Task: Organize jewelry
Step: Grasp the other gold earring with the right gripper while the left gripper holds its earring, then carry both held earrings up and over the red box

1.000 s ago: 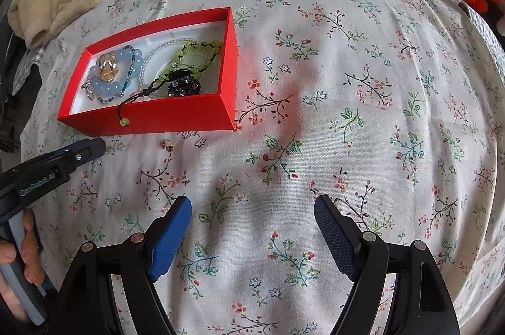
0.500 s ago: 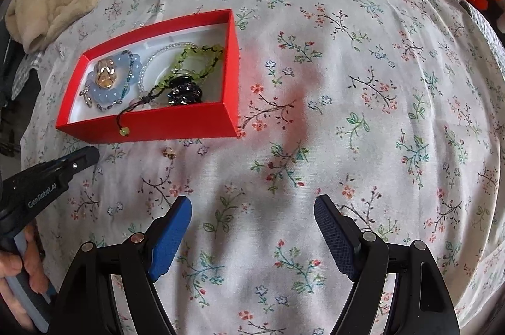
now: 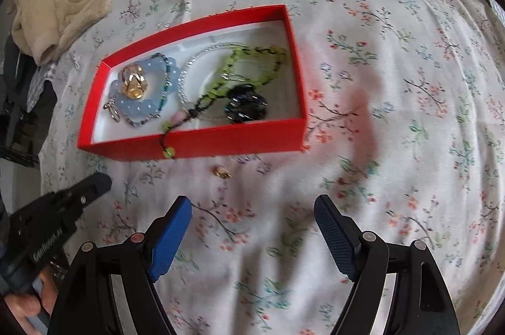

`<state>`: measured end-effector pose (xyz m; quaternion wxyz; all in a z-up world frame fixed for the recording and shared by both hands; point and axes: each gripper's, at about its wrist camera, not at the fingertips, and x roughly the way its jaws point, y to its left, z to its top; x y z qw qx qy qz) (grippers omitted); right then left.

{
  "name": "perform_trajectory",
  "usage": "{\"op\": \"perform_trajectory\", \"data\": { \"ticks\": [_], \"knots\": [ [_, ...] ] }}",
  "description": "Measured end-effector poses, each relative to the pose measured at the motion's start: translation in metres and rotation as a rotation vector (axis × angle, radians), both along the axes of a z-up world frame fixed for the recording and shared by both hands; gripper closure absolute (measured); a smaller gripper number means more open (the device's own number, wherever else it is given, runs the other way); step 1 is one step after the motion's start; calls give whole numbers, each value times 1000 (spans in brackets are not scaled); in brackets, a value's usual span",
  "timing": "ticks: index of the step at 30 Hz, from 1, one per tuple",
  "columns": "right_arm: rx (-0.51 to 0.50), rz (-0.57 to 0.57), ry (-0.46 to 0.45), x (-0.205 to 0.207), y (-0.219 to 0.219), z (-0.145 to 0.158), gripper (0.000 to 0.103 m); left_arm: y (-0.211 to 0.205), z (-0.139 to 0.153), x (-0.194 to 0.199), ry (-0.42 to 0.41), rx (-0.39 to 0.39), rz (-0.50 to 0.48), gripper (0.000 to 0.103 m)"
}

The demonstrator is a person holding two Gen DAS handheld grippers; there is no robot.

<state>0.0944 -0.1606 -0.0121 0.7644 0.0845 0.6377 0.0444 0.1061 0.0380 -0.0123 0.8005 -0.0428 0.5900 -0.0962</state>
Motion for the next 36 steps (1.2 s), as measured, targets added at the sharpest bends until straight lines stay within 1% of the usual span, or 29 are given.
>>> {"op": "perform_trajectory", "data": {
  "ticks": [1, 2, 3, 4, 5, 6, 9, 11, 16, 22, 28, 36],
  "knots": [
    [5, -6, -6, 2, 3, -1, 25, 1, -1, 0, 3, 3, 1, 97],
    [10, -11, -10, 4, 5, -2, 33, 1, -1, 1, 5, 3, 1, 97],
    [13, -15, -9, 5, 7, -4, 37, 2, -2, 0, 9, 4, 2, 97],
    [17, -19, -6, 8, 10, -7, 45, 2, -3, 0, 11, 6, 2, 97],
    [15, -22, -5, 9, 12, -9, 49, 3, -3, 0, 12, 6, 1, 97],
    [8, -23, -6, 10, 14, -10, 51, 3, -4, -1, 15, 6, 0, 97],
    [-11, -24, -20, 11, 19, -11, 60, 2, -4, 0, 17, 8, -7, 97],
    [-9, -21, -30, 12, 21, -11, 69, 0, -5, 0, 20, 9, -12, 97],
    [-8, -7, -39, 12, 27, -13, 82, -2, -5, 1, 21, 6, -15, 97],
    [-31, 6, -44, 13, 35, -18, 85, -5, -6, 2, 24, 6, -18, 97],
    [-23, -3, -45, 13, 29, -21, 93, -6, -6, 1, 25, 10, -19, 96],
    [-20, 12, -52, 7, 24, -14, 96, -8, -4, 0, 21, 7, -26, 96]
  ]
}}
